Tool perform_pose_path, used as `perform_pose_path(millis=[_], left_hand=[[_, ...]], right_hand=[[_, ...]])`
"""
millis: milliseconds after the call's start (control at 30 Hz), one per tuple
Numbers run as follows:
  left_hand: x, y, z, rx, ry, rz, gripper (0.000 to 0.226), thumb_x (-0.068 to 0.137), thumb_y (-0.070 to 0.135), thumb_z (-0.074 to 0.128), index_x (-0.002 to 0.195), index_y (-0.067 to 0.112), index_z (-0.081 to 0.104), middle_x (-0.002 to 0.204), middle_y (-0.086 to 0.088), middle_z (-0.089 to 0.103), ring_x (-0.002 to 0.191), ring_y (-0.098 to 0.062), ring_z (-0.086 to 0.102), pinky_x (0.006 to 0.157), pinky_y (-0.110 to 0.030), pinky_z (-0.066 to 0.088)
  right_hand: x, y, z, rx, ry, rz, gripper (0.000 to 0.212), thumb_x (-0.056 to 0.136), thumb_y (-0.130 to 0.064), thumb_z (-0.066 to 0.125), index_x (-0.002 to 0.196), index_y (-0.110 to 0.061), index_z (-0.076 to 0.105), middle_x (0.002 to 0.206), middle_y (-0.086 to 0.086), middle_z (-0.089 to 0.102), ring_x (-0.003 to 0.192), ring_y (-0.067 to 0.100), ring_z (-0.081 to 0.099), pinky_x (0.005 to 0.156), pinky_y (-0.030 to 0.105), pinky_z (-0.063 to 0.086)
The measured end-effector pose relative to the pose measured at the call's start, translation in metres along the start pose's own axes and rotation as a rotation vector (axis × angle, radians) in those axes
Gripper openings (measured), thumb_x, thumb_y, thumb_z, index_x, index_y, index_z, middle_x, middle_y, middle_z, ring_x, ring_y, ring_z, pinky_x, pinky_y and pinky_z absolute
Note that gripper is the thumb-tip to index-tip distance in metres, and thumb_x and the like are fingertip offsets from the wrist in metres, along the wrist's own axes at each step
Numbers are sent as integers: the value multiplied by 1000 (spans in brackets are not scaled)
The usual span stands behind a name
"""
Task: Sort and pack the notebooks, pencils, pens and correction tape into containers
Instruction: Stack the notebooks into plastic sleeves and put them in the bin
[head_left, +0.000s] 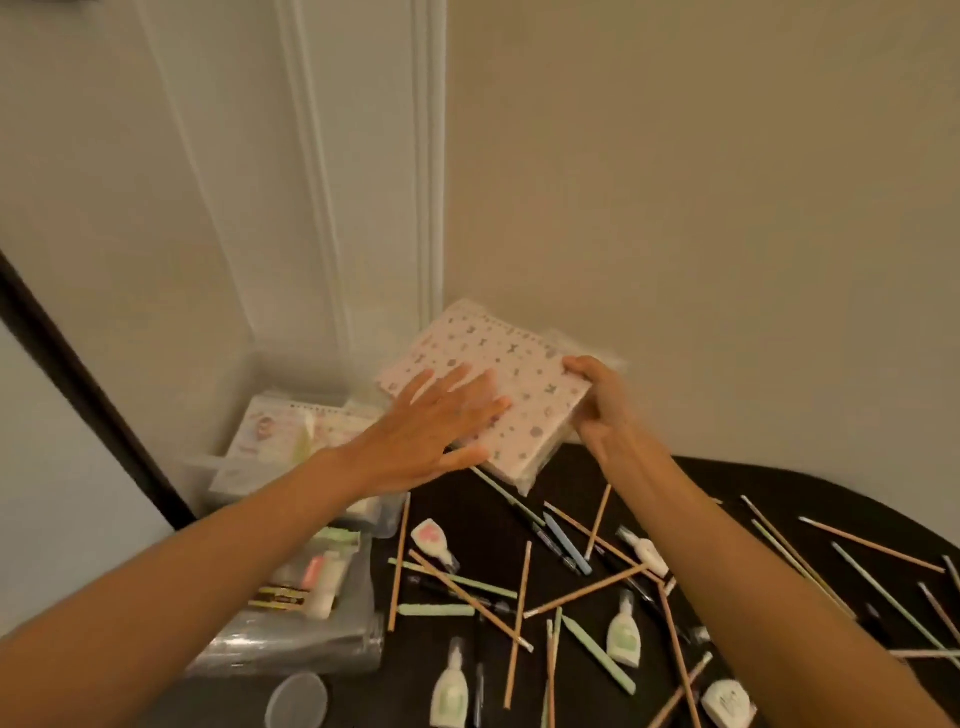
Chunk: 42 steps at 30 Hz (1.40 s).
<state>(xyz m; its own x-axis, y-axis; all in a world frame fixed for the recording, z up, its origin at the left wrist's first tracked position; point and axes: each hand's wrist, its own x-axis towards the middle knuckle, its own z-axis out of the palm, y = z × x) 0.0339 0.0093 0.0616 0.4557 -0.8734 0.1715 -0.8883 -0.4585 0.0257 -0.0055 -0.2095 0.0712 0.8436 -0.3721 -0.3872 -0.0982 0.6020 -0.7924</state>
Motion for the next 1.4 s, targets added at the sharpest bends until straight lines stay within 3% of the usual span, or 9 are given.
perform_pose_path(millis=[167,367,467,633,833,967,1100,1233,1400], left_hand=[[-35,-85,-11,307,22,127,68,95,59,7,150,19,5,149,-12,33,133,-26,39,102,-40,35],[-66,-155,12,303,93,246,95,82,50,57,150,16,0,157,-8,-10,145,-20,-1,103,-39,35],[-68,-178,24,341,96,247,93,82,55,48,150,14,-2,157,-9,-13,145,-19,-10,105,-44,28],[-69,-201,47,407,-19,246,116,67,47,72,149,13,-3,153,-17,20,142,-27,18,103,-42,29],[-71,-217,67,221,-60,211,140,38,5,88,150,14,5,144,-12,37,132,-22,39,99,-35,40],[-69,-215,75,228,-117,260,77,42,17,87,115,12,66,122,-15,62,112,-24,60,96,-30,45],[-63,-215,78,274,-109,265,45,89,36,37,103,13,73,118,-14,65,111,-22,62,96,-31,46],[-60,-212,80,324,-212,253,58,91,52,32,95,13,75,111,-14,68,103,-21,66,65,-29,59],[-56,-205,73,272,-279,205,54,67,54,70,102,12,73,122,-15,62,111,-20,62,55,-23,57]], right_hand=[[24,18,84,-91,-142,61,4,82,-3,57,82,-5,55,84,14,63,77,25,62,54,30,54],[76,57,142,-231,-280,124,13,80,4,51,71,-3,54,86,14,58,79,25,58,78,35,51],[101,82,160,-288,-315,199,30,65,-1,60,93,10,57,98,18,55,99,36,58,98,46,44],[119,112,175,-326,-364,318,20,68,8,53,87,3,58,96,19,61,90,31,60,85,38,50],[130,141,172,-355,-319,478,46,85,10,41,130,9,47,127,23,53,107,34,56,96,42,43],[138,148,171,-493,-275,523,38,87,13,47,124,8,51,113,19,61,97,31,60,79,41,51],[145,149,176,-812,-225,540,47,78,-2,71,122,1,53,133,18,52,122,33,51,101,47,43],[134,157,177,-1215,-99,156,96,76,-23,77,143,1,13,144,19,30,132,33,36,106,36,37],[119,163,169,-1732,-53,-640,77,80,-33,72,137,-5,30,132,13,36,120,27,38,103,34,35]])
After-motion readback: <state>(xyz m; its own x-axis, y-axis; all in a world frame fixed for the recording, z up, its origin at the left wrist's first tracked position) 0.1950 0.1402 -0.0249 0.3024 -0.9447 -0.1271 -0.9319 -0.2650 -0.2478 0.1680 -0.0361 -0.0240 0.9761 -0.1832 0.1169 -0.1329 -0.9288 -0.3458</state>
